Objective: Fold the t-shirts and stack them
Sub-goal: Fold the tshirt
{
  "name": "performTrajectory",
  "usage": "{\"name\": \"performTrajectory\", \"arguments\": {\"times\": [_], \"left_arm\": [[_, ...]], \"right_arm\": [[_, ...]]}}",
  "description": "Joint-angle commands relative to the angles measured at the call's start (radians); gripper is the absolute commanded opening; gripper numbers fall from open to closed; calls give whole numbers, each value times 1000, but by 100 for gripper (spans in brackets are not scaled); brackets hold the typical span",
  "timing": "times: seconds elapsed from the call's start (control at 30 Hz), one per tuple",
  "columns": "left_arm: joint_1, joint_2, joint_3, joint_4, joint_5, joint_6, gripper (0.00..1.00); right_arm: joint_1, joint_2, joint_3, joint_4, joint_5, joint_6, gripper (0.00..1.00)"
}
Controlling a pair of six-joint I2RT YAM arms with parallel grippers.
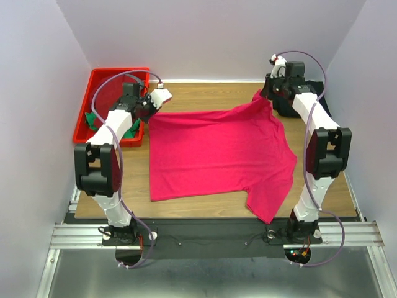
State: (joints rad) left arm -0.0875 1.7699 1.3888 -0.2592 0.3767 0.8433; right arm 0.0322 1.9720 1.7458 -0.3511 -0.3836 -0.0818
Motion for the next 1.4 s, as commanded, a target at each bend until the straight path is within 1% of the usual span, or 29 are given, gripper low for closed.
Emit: {"name": "performTrajectory", "arguments": {"times": [0.0, 0.13, 0.33, 0.53, 0.87, 1.27, 1.37], "left_arm": [[6, -124, -86, 37, 30, 95, 0], [5, -153, -169, 17, 21, 141, 0], [2, -162, -232, 9, 2, 166, 0], [-6, -138, -241, 20, -24, 158, 0], [-12, -125, -263, 21, -22, 175, 0], [-34, -130, -292, 17, -21, 166, 0], [-37, -133, -310, 14, -24, 169, 0]], "right_arm": [[-9, -100, -45, 32, 18, -39, 1], [-11, -150, -104, 31, 23, -49, 1], [-11, -231, -201, 29, 32, -75, 1], [-11, -303, -284, 23, 46, -72, 1], [-9, -424, -417, -8, 60, -47, 1], [-9, -499, -581, -43, 35, -4, 1], [-9, -515, -621, -48, 51, -6, 1]]}}
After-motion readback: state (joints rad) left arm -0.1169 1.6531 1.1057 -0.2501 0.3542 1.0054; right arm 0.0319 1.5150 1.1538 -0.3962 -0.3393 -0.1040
